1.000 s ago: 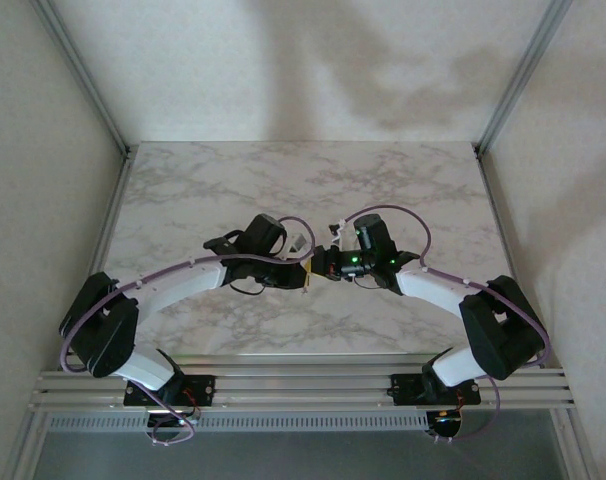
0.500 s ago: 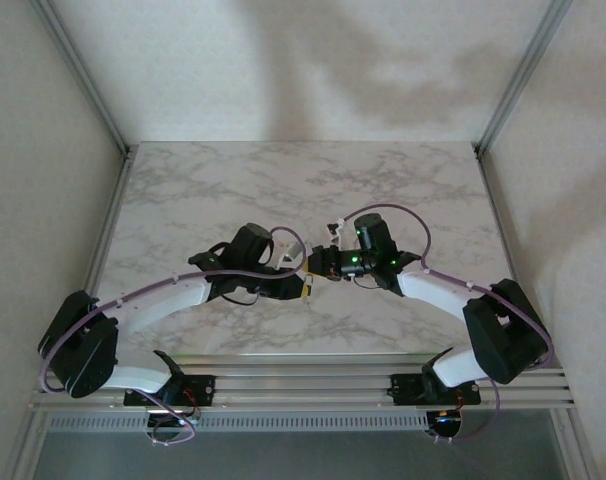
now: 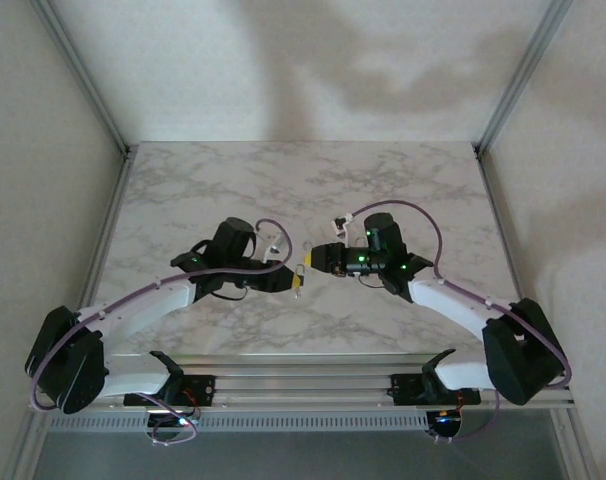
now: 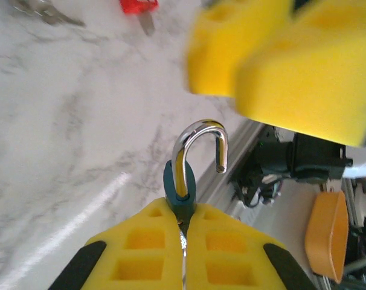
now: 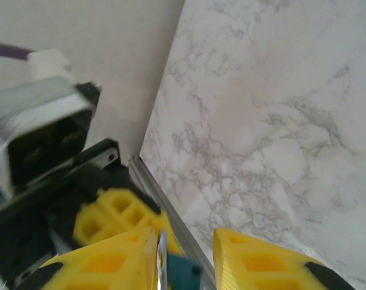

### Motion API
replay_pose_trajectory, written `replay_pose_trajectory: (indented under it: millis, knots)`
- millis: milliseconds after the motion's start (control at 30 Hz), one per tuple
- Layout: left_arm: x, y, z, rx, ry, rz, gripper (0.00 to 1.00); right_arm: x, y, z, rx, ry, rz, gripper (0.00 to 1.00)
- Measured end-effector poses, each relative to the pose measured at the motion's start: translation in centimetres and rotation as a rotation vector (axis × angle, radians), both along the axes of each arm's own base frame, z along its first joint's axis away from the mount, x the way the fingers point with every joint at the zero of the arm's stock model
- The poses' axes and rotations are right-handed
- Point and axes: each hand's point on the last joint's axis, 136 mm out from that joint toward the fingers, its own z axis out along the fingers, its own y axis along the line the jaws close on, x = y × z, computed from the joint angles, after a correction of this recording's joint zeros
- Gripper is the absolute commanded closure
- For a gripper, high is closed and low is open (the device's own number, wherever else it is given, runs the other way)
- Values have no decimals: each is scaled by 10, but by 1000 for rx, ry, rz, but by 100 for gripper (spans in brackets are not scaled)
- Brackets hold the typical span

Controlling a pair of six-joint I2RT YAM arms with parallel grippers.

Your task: Lock with the key

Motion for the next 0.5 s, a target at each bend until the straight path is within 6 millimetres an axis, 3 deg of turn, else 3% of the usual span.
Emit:
replay_pose_trajectory:
  millis: [133, 500]
  knots:
    - [10, 10, 3, -5, -19, 24, 100, -3, -4, 10, 24, -45, -11, 66]
    - [-18, 1, 2, -96, 48, -105, 100, -5, -1, 20, 77, -98, 14, 70]
